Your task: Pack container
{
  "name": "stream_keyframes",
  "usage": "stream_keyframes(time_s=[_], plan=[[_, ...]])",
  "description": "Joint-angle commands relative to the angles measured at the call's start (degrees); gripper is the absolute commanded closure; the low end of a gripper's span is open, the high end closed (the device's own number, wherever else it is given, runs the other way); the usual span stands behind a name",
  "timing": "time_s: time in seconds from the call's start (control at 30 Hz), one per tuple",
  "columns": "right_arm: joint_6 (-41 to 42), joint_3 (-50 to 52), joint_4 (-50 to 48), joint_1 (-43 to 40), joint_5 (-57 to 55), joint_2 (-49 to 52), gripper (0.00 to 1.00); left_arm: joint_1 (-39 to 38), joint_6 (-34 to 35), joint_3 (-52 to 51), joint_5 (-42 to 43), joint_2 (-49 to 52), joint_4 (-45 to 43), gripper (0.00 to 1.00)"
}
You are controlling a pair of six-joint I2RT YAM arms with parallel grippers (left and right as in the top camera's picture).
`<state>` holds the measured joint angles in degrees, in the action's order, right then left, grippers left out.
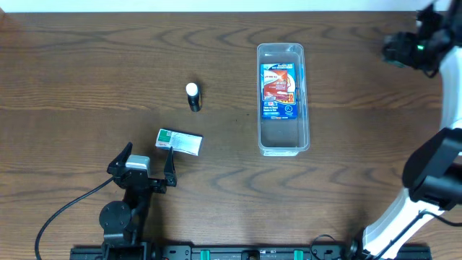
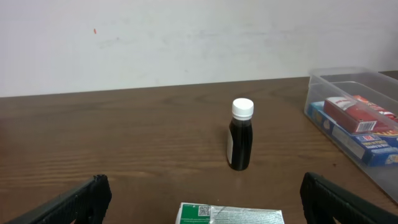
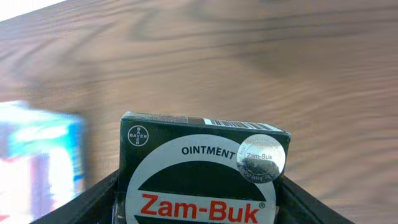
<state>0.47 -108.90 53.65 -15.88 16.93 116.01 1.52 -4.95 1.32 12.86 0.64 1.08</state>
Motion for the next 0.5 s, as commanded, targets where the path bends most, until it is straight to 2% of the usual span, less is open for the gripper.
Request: stream_keyframes(time_s=[0.0, 0.17, 0.47], plan=[[4.20, -0.17, 1.73, 6.67, 3.02, -2.03, 0.32, 0.39, -0.39, -1.09, 0.17, -0.02, 1.84, 0.02], [6.86, -0.15, 2.71, 16.70, 1.38, -1.88, 0.32, 0.39, -0.39, -1.09, 0.17, -0.02, 1.84, 0.02], [16.20, -0.11, 0.52, 32.96, -19.54, -1.44, 0.30, 0.39, -0.39, -1.09, 0.15, -0.02, 1.86, 0.02]])
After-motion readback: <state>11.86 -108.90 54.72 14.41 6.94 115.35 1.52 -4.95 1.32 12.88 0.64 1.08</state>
